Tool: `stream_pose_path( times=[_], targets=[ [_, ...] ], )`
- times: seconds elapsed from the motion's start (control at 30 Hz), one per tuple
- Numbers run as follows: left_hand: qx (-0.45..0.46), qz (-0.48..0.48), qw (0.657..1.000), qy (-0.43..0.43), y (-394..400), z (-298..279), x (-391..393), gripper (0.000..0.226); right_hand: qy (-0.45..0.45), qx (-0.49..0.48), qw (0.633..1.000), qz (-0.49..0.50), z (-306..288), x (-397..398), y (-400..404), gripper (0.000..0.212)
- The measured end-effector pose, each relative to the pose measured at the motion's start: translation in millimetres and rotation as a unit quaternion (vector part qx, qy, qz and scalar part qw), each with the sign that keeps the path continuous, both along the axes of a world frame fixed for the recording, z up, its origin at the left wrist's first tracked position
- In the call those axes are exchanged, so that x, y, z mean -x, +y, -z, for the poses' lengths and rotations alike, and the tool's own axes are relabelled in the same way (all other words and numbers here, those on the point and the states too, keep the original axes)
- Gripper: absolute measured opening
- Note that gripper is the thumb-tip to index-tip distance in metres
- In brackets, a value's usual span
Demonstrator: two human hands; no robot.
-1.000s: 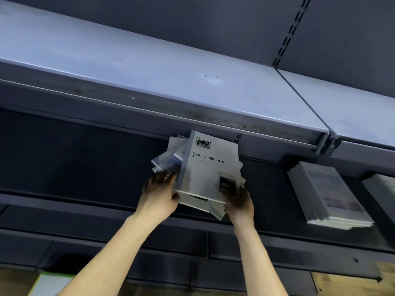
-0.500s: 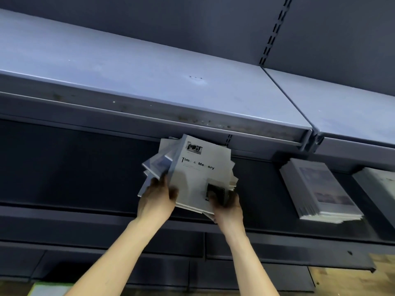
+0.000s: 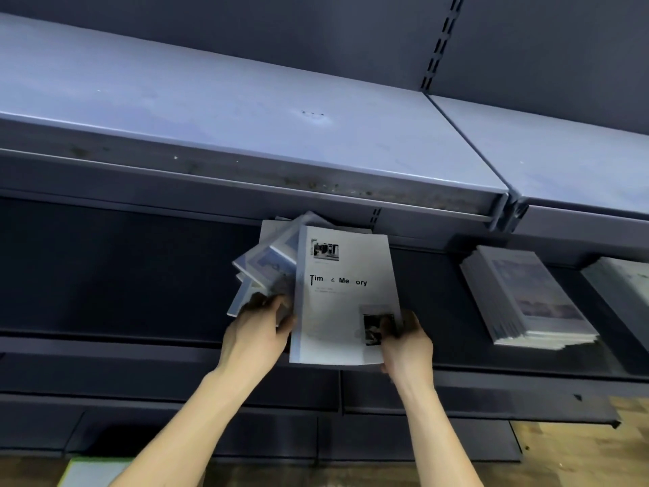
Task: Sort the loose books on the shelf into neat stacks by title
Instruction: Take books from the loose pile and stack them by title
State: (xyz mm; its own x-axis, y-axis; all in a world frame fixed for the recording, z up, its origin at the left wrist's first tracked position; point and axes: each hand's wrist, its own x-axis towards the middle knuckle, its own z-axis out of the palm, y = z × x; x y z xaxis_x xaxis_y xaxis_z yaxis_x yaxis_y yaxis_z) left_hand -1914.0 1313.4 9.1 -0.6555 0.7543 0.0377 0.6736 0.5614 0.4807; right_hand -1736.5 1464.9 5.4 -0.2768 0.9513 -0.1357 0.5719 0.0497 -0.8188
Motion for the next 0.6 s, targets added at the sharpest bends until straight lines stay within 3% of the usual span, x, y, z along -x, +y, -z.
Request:
stream_pose_path(
  times=[0.1,0.2,0.6],
  targets=[
    [-0.021,0.005,0.998,0.055,0,-2,3,0.033,-0.004,-0.029,1.0,0.004,-5,-6,1,0.025],
    [-0.037,0.036,0.996,0.069,1,-2,3,0.04,0.053,0.01,0.998,0.024,-15,-14,-5,0.01],
    [0.001,0.132,0.984,0.118,27,2,-16,0.065,0.172,0.047,0.975,0.129,-16,-71,-2,0.021]
  ],
)
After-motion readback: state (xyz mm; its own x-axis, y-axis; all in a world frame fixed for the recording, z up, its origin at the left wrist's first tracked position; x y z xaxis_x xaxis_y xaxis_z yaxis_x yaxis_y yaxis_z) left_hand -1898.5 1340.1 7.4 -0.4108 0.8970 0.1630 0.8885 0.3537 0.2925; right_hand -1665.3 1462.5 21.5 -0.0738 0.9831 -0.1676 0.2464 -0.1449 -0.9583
